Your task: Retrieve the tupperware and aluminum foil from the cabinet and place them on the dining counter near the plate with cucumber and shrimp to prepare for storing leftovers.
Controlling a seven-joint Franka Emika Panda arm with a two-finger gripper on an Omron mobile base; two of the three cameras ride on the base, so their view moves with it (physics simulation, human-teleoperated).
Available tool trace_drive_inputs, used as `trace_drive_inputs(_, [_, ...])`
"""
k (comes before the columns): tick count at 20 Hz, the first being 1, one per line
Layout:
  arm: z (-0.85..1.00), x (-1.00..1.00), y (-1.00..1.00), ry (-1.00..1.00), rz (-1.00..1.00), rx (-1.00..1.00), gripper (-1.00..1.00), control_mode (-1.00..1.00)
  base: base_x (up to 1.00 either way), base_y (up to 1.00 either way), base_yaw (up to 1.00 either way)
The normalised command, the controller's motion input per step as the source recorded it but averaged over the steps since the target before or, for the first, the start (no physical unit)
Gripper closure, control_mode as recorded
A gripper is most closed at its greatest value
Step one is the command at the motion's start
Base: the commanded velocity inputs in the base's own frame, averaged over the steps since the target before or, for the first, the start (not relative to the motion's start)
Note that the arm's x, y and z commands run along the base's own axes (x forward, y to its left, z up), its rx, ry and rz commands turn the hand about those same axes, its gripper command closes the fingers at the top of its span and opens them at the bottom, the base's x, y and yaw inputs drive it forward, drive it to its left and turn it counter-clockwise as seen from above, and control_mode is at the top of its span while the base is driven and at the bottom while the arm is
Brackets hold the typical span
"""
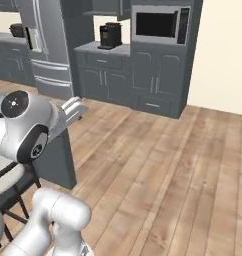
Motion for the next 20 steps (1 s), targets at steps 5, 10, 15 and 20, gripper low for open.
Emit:
trace_drive_inputs(5, [0.0,0.0,0.0,0.0,0.0,0.0,-1.0,1.0,1.0,-0.17,-0.03])
trace_drive_inputs(10, [0.0,0.0,0.0,0.0,0.0,0.0,-1.0,1.0,1.0,0.0,0.22])
trace_drive_inputs(15, [0.0,0.0,0.0,0.0,0.0,0.0,-1.0,1.0,1.0,-0.03,0.36])
trace_drive_inputs(20, [0.0,0.0,0.0,0.0,0.0,0.0,-1.0,1.0,1.0,-0.01,0.42])
